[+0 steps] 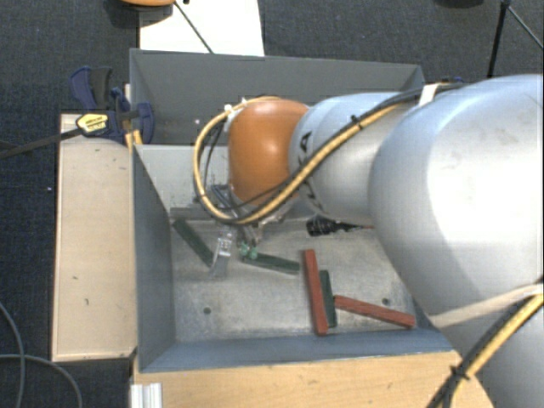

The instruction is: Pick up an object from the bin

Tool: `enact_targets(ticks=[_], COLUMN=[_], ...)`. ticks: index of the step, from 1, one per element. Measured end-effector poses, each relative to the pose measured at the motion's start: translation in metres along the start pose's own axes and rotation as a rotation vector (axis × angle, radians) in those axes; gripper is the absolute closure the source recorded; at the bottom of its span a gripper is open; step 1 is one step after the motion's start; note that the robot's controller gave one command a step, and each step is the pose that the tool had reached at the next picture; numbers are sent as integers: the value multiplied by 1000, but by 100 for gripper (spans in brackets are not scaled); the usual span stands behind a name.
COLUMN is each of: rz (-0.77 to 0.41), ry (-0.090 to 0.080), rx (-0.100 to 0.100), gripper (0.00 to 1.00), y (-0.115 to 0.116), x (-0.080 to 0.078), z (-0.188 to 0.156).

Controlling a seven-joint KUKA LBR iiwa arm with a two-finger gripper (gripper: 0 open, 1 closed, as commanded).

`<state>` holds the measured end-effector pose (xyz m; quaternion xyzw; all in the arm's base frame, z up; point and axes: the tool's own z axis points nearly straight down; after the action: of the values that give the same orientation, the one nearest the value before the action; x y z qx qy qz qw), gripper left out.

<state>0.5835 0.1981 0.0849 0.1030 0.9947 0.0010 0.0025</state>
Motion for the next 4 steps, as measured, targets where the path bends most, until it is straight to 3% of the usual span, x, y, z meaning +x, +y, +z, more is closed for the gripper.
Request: enact_targets(ticks=[2,3,4], rz=[16,-288,-286], ry=[5,3,3], rx=[4,1,1], gripper=[0,100,100], y=[-63,-113,-113], x=[-20,-11,-11], z=[9,14,14])
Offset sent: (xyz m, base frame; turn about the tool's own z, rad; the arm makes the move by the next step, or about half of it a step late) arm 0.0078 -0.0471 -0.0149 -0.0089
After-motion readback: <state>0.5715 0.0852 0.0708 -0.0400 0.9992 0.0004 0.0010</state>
